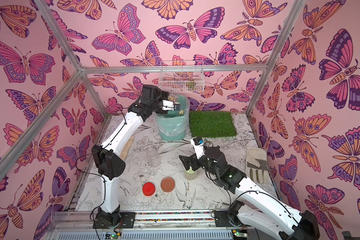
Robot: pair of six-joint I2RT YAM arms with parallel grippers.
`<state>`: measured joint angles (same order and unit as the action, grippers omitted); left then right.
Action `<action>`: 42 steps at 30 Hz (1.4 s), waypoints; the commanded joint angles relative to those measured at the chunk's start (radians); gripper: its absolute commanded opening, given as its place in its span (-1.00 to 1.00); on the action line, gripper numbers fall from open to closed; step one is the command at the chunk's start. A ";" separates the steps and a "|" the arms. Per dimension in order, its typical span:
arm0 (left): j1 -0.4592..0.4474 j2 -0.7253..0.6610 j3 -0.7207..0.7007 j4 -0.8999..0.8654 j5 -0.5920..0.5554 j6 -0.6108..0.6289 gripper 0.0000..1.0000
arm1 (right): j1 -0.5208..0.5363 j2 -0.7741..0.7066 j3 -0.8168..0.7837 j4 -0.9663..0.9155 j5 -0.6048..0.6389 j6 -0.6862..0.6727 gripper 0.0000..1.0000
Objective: Empty moldy peanuts from jars
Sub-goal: Pour the moldy peanuts from the jar into the trash bin.
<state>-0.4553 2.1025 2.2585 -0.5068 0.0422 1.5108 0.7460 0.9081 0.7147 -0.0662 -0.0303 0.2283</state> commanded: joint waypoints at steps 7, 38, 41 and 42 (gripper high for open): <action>-0.003 0.015 0.045 0.045 -0.126 0.275 -1.00 | -0.022 -0.028 -0.020 0.025 0.003 -0.001 0.98; 0.032 -0.077 -0.086 0.122 -0.090 0.691 -1.00 | -0.059 -0.048 -0.089 0.081 -0.032 0.004 0.98; 0.032 -0.079 -0.076 0.132 -0.087 0.700 -1.00 | -0.060 -0.046 -0.092 0.090 -0.036 0.010 0.98; 0.032 -0.078 -0.074 0.138 -0.084 0.707 -1.00 | -0.060 -0.045 -0.092 0.093 -0.035 0.012 0.98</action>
<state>-0.4278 2.0926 2.1773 -0.4454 -0.0658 2.0834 0.6933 0.8635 0.6308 -0.0013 -0.0498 0.2317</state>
